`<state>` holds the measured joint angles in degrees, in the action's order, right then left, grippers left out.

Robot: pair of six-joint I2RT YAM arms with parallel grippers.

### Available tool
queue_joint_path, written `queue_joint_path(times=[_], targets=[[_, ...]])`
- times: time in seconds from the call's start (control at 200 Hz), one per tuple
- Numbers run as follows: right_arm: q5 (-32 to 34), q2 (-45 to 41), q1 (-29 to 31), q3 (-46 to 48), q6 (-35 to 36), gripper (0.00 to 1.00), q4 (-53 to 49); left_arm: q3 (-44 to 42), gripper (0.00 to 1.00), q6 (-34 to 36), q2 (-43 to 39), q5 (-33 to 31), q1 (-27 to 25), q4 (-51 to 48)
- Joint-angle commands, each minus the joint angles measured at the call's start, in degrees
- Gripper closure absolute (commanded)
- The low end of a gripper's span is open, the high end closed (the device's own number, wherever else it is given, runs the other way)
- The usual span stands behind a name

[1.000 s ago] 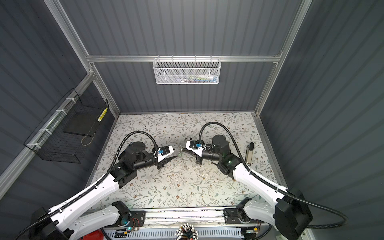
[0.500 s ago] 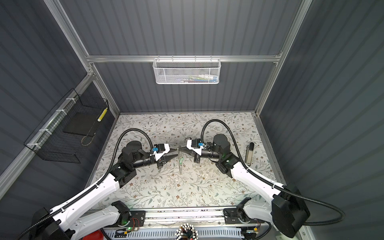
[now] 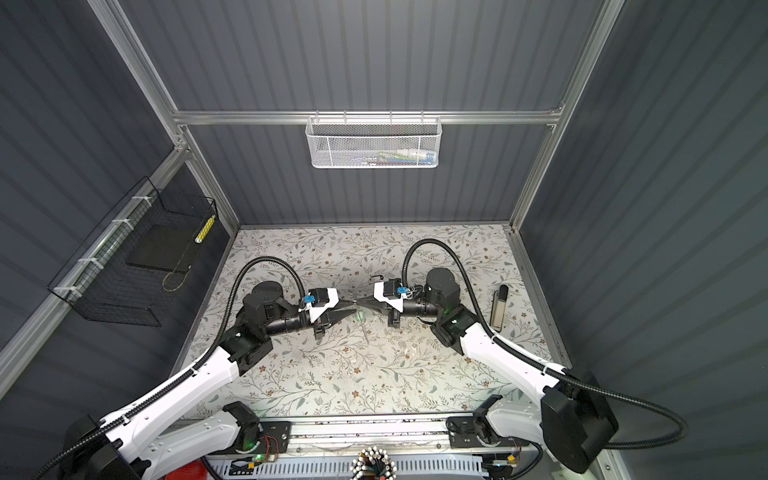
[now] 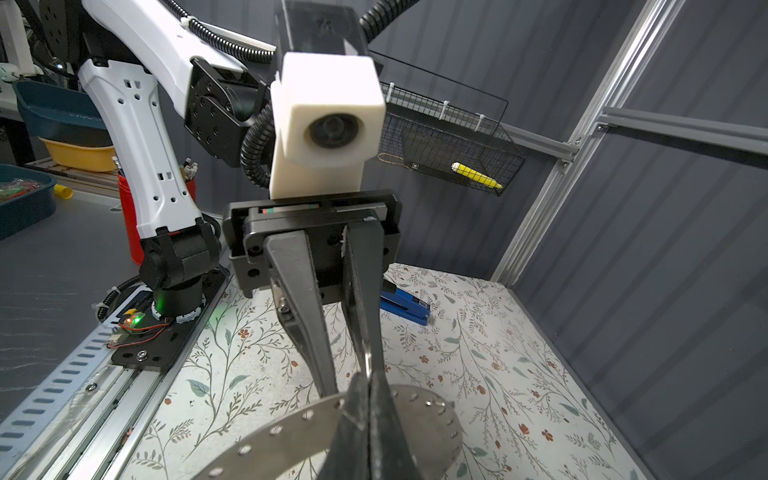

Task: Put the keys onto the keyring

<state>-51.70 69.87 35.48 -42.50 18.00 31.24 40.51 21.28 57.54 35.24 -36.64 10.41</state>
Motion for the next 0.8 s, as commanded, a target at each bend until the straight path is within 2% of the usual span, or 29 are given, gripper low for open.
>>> queue_joint_path(times=[0.0, 0.35, 0.795], targets=[[-2.3, 0.2, 0.0, 0.5, -0.3, 1.0, 1.8, 1.7, 0.79, -0.8, -0.7, 0.8, 0.4, 1.1], [-2.7, 0.4, 0.0, 0.5, 0.5, 1.0, 0.7, 2.1, 0.77, -1.0, -1.8, 1.0, 0.3, 1.3], [-2.6, 0.4, 0.0, 0.5, 1.5, 1.0, -0.5, 2.1, 0.82, -1.2, -2.3, 2.5, 0.4, 1.2]])
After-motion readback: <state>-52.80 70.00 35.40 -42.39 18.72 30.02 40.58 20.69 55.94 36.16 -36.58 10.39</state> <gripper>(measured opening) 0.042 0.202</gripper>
